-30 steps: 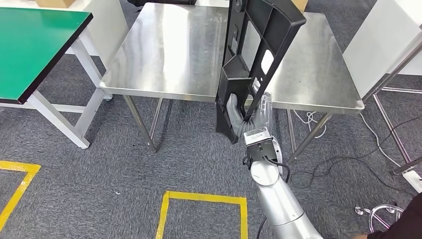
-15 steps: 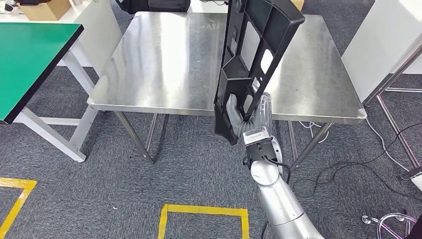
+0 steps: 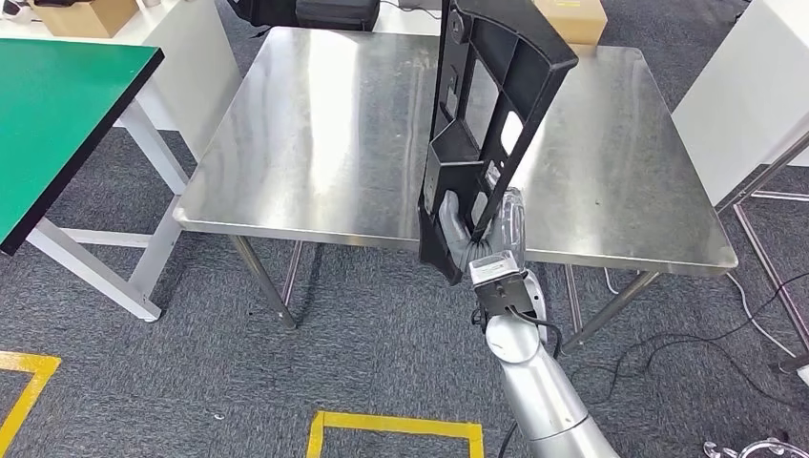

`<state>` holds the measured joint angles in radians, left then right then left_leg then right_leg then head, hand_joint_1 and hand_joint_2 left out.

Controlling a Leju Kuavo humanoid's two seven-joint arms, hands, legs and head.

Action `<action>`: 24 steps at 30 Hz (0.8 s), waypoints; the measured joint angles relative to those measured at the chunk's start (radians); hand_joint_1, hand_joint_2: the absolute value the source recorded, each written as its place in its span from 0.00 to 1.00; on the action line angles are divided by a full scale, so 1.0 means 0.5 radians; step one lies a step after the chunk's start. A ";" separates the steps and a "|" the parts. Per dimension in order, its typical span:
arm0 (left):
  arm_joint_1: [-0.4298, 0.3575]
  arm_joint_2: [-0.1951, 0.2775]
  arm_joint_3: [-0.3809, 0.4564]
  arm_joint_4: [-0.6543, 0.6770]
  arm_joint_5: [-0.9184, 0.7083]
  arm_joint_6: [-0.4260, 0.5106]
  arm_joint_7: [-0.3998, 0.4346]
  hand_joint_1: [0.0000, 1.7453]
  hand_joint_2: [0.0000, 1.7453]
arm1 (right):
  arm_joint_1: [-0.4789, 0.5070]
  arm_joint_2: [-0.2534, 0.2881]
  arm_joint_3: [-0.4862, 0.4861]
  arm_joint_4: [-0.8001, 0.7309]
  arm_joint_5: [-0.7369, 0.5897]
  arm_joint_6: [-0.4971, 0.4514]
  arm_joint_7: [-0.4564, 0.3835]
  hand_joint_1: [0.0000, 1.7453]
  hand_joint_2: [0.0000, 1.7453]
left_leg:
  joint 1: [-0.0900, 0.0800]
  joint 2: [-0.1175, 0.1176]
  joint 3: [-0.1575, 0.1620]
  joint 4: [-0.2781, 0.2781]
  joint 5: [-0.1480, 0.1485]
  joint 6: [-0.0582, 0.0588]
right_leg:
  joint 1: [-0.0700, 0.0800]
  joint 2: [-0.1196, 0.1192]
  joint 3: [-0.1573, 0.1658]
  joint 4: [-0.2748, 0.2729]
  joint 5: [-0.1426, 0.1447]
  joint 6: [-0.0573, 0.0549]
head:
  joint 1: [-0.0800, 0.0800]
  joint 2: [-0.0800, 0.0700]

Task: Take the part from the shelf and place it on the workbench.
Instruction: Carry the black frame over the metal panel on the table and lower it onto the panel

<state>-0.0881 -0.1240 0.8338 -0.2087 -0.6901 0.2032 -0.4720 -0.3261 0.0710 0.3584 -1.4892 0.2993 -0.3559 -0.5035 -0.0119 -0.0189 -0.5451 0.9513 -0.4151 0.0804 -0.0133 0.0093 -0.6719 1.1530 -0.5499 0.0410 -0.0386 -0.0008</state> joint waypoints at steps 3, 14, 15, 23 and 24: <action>-0.002 -0.004 -0.001 0.000 -0.008 -0.001 0.003 0.00 1.00 | 0.010 -0.013 -0.002 -0.003 0.009 -0.001 -0.003 1.00 1.00 | -0.008 -0.004 0.050 0.019 -0.072 -0.031 | -0.006 -0.023 0.097 -0.356 0.274 0.031 | 0.001 0.000; -0.004 -0.008 -0.001 0.000 -0.023 0.000 0.020 0.00 1.00 | 0.041 -0.023 -0.014 -0.029 0.060 -0.020 -0.011 1.00 1.00 | 0.052 0.031 -0.385 0.635 -0.301 -0.148 | -0.025 0.001 0.300 -0.404 0.198 -0.111 | -0.008 0.000; -0.004 -0.008 -0.001 0.000 -0.025 0.000 0.021 0.00 1.00 | 0.043 -0.023 -0.014 -0.029 0.064 -0.020 -0.011 1.00 1.00 | 0.054 0.031 -0.371 0.542 -0.245 -0.143 | -0.024 0.003 0.331 -0.405 0.177 -0.107 | -0.008 0.000; -0.006 -0.011 -0.002 -0.001 -0.038 0.019 0.048 0.00 1.00 | 0.025 -0.025 -0.019 -0.038 0.096 -0.019 -0.004 1.00 1.00 | 0.002 0.017 -0.142 0.001 0.109 -0.012 | 0.008 0.010 0.451 -0.370 0.087 -0.018 | -0.004 0.000; -0.007 -0.012 -0.002 -0.002 -0.039 0.013 0.044 0.00 1.00 | 0.017 -0.026 -0.019 -0.039 0.100 -0.019 -0.004 1.00 1.00 | 0.002 0.016 -0.109 -0.009 0.105 0.003 | 0.007 0.008 0.413 -0.298 0.059 -0.021 | -0.002 0.000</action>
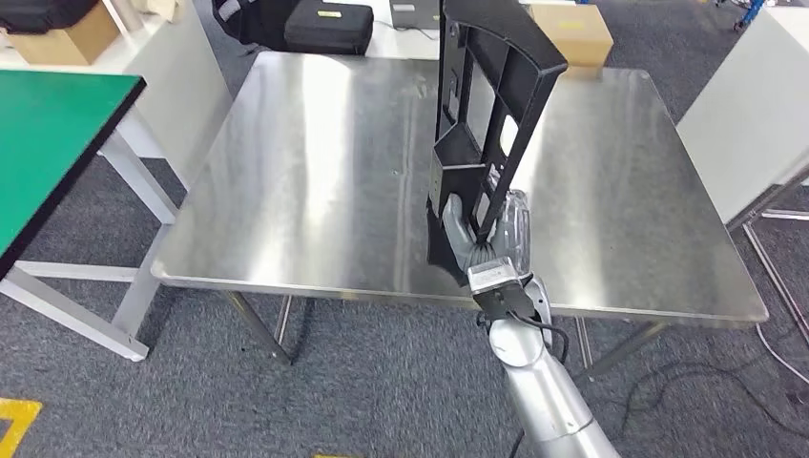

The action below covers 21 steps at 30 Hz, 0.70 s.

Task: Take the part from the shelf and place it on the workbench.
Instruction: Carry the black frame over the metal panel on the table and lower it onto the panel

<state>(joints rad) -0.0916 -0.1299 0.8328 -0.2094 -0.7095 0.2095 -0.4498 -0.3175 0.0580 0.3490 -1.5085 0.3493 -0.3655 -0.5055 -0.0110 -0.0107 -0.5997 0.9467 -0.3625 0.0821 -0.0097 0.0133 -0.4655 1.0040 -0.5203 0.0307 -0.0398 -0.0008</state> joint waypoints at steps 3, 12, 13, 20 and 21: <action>-0.003 0.000 0.000 0.000 0.000 -0.006 -0.004 0.00 1.00 | -0.010 -0.009 0.001 0.005 0.026 -0.008 0.005 1.00 1.00 | -0.007 -0.004 0.035 -0.003 -0.034 0.018 | -0.005 -0.003 -0.257 0.366 -0.132 -0.019 | 0.003 0.000; -0.003 -0.004 0.001 0.001 -0.003 0.023 -0.017 0.00 1.00 | -0.042 -0.036 0.023 0.055 0.285 -0.114 0.105 1.00 1.00 | -0.020 -0.032 0.103 0.076 -0.189 -0.048 | -0.003 -0.020 -0.284 -0.078 0.228 -0.015 | 0.001 0.000; -0.004 -0.002 0.001 0.000 -0.005 0.024 -0.017 0.00 1.00 | -0.055 -0.036 0.031 0.064 0.338 -0.131 0.129 1.00 1.00 | -0.019 -0.029 0.098 0.088 -0.201 -0.058 | -0.013 -0.018 -0.273 -0.079 0.236 -0.026 | 0.000 0.001; -0.012 -0.003 0.000 -0.004 -0.036 0.024 -0.001 0.00 1.00 | -0.263 -0.007 0.137 0.290 0.609 -0.145 0.298 1.00 1.00 | 0.050 0.012 -0.271 0.659 -0.376 -0.159 | -0.032 -0.009 -0.203 -0.090 0.195 -0.082 | -0.016 0.001; -0.014 -0.003 0.000 -0.004 -0.040 0.024 0.002 0.00 1.00 | -0.315 0.005 0.155 0.355 0.650 -0.144 0.325 1.00 1.00 | 0.057 0.014 -0.272 0.607 -0.320 -0.161 | -0.031 -0.004 -0.196 -0.090 0.191 -0.081 | -0.017 0.000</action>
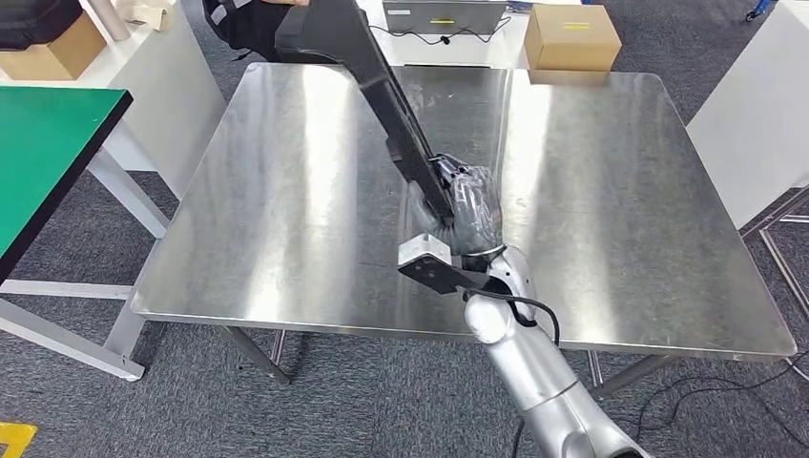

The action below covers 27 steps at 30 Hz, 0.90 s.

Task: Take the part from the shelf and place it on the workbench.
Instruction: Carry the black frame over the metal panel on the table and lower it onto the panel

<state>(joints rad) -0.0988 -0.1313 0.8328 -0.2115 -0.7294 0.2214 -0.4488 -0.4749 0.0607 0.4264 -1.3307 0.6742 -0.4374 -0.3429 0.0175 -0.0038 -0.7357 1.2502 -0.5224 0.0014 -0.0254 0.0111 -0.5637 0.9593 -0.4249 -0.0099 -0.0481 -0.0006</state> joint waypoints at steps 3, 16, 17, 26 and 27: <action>-0.019 0.003 0.000 -0.002 -0.004 0.000 0.001 0.00 1.00 | -0.186 0.051 0.052 0.219 0.141 -0.001 0.083 1.00 1.00 | 0.000 0.005 0.141 -0.389 0.232 0.023 | 0.004 0.010 0.021 0.000 -0.015 0.015 | 0.001 0.000; -0.036 0.010 0.001 -0.003 -0.019 -0.002 -0.018 0.00 1.00 | -0.873 0.241 0.326 1.479 0.966 0.092 0.640 1.00 1.00 | -0.024 -0.022 0.232 -0.559 0.295 0.124 | 0.021 -0.011 -0.274 0.484 -0.181 0.089 | 0.005 0.000; -0.034 0.009 0.001 -0.003 -0.018 -0.001 -0.022 0.00 1.00 | -0.907 0.246 0.356 1.553 1.028 0.135 0.702 1.00 1.00 | -0.025 -0.025 0.231 -0.553 0.292 0.119 | 0.020 -0.014 -0.202 0.329 -0.120 0.101 | 0.005 0.000; 0.010 0.019 0.021 -0.003 0.003 0.012 -0.059 0.00 1.00 | -1.061 0.194 0.503 1.932 1.243 0.457 1.076 1.00 1.00 | -0.018 -0.017 0.110 -0.272 0.118 0.030 | -0.012 -0.019 -0.026 0.007 0.017 0.025 | -0.009 0.000; 0.013 0.020 0.023 -0.003 0.005 0.011 -0.065 0.00 1.00 | -1.063 0.179 0.507 1.957 1.250 0.476 1.101 1.00 1.00 | -0.011 -0.010 0.042 -0.124 0.045 0.017 | -0.012 -0.019 -0.025 0.007 0.016 0.021 | -0.010 0.000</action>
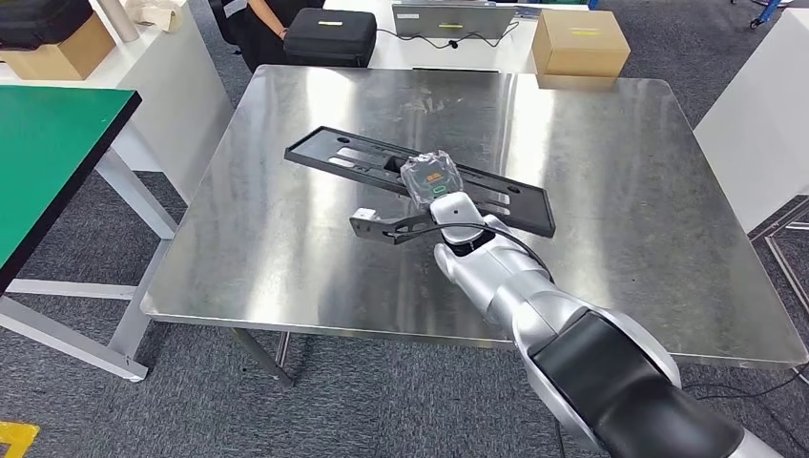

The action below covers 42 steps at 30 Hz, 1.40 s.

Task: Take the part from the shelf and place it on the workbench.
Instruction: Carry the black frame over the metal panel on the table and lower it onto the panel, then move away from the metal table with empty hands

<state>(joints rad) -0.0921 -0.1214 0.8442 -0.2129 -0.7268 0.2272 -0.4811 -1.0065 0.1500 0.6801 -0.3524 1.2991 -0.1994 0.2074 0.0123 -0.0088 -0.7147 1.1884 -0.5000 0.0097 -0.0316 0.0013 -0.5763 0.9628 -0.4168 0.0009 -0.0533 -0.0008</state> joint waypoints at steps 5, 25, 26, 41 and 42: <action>0.022 0.010 0.010 0.000 0.009 -0.010 -0.039 0.00 1.00 | 0.014 -0.094 0.005 0.089 -0.016 0.047 0.075 0.50 0.50 | 0.036 0.012 0.011 -0.038 0.094 -0.021 | -0.002 0.009 0.005 0.003 -0.005 0.006 | 0.000 0.000; 0.031 0.016 0.030 0.001 -0.038 0.092 -0.083 0.00 0.25 | 0.020 -0.195 -0.030 0.166 0.023 0.046 0.107 0.00 0.00 | -0.033 -0.003 0.168 -0.370 0.213 0.044 | 0.012 0.013 -0.012 0.000 0.000 0.086 | 0.010 0.000; 0.031 0.016 0.031 0.001 -0.038 0.092 -0.083 0.00 0.00 | 0.020 -0.195 -0.030 0.167 0.023 0.046 0.107 0.00 0.00 | -0.033 -0.003 0.168 -0.370 0.213 0.045 | 0.012 0.013 -0.012 0.000 0.000 0.087 | 0.010 0.000; 0.029 0.017 0.059 0.001 -0.052 0.130 0.000 0.00 0.00 | 0.037 0.015 -0.524 0.121 -0.639 -0.041 -0.446 0.00 0.00 | -0.026 -0.002 0.167 -0.371 0.216 0.047 | 0.018 0.011 -0.015 0.002 0.001 0.088 | 0.011 0.000; 0.029 0.017 0.061 0.001 -0.052 0.130 0.000 0.00 0.00 | 0.037 0.028 -0.558 0.116 -0.643 -0.040 -0.450 0.00 0.00 | -0.025 -0.003 0.167 -0.371 0.216 0.047 | 0.018 0.009 -0.015 0.002 0.001 0.088 | 0.011 0.000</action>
<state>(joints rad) -0.0775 -0.1129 0.8747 -0.2125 -0.7526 0.2922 -0.4810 -0.9879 0.1639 0.4009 -0.2944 0.9776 -0.2193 -0.0176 -0.0001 -0.0104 -0.6312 1.0031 -0.3919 0.0331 -0.0225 0.0060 -0.5840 0.9638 -0.4163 0.0448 -0.0480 -0.0008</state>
